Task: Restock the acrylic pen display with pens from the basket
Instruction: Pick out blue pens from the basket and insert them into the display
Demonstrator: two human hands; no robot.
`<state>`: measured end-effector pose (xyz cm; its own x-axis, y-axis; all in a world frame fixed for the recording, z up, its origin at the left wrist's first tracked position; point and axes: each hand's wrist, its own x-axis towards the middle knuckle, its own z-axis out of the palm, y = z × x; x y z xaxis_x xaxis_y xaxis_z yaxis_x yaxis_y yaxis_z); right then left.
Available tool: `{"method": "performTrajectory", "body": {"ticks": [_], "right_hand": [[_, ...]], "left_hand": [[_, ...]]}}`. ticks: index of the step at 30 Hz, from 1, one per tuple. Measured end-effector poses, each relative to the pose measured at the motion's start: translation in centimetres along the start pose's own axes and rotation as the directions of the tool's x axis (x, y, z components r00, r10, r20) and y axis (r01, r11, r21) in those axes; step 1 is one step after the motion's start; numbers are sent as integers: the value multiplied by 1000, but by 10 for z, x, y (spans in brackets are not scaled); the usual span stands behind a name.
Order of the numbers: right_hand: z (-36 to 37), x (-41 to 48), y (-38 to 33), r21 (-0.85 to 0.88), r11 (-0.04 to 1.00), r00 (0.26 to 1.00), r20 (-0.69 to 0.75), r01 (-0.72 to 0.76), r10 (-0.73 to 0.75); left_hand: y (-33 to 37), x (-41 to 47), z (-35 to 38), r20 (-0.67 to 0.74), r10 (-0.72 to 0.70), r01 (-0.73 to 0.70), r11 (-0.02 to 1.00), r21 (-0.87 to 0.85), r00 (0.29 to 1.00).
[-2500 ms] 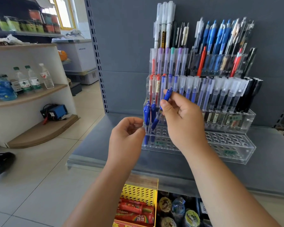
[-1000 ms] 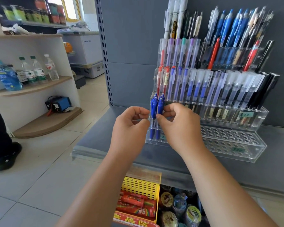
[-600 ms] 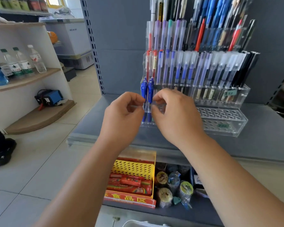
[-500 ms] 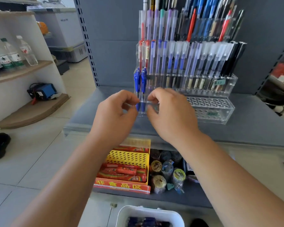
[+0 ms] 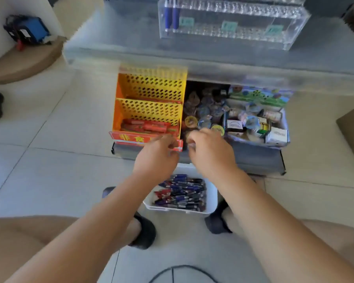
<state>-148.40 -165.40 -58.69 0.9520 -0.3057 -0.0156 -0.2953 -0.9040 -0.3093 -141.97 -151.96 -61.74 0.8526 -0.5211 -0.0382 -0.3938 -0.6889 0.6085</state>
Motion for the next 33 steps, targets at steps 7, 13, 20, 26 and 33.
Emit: {"method": "performTrajectory", "body": {"ticks": [7, 13, 20, 26, 33], "right_hand": [[81, -21, 10, 18, 999, 984, 176, -34, 31], [134, -19, 45, 52, 987, 959, 249, -153, 136], [196, -7, 68, 112, 961, 886, 425, -254, 185], [239, 8, 74, 85, 954, 851, 481, -286, 212], [274, 24, 86, 127, 906, 767, 588, -403, 259]], "left_hand": [[-35, -5, 57, 153, -45, 23, 989, 143, 987], [-73, 1, 94, 257, -95, 17, 956, 292, 962], [-110, 8, 141, 382, -220, 126, 958, 256, 897], [-137, 29, 162, 376, -353, 236, 916, 323, 857], [-155, 55, 193, 602, -368, 199, 923, 330, 709]]}}
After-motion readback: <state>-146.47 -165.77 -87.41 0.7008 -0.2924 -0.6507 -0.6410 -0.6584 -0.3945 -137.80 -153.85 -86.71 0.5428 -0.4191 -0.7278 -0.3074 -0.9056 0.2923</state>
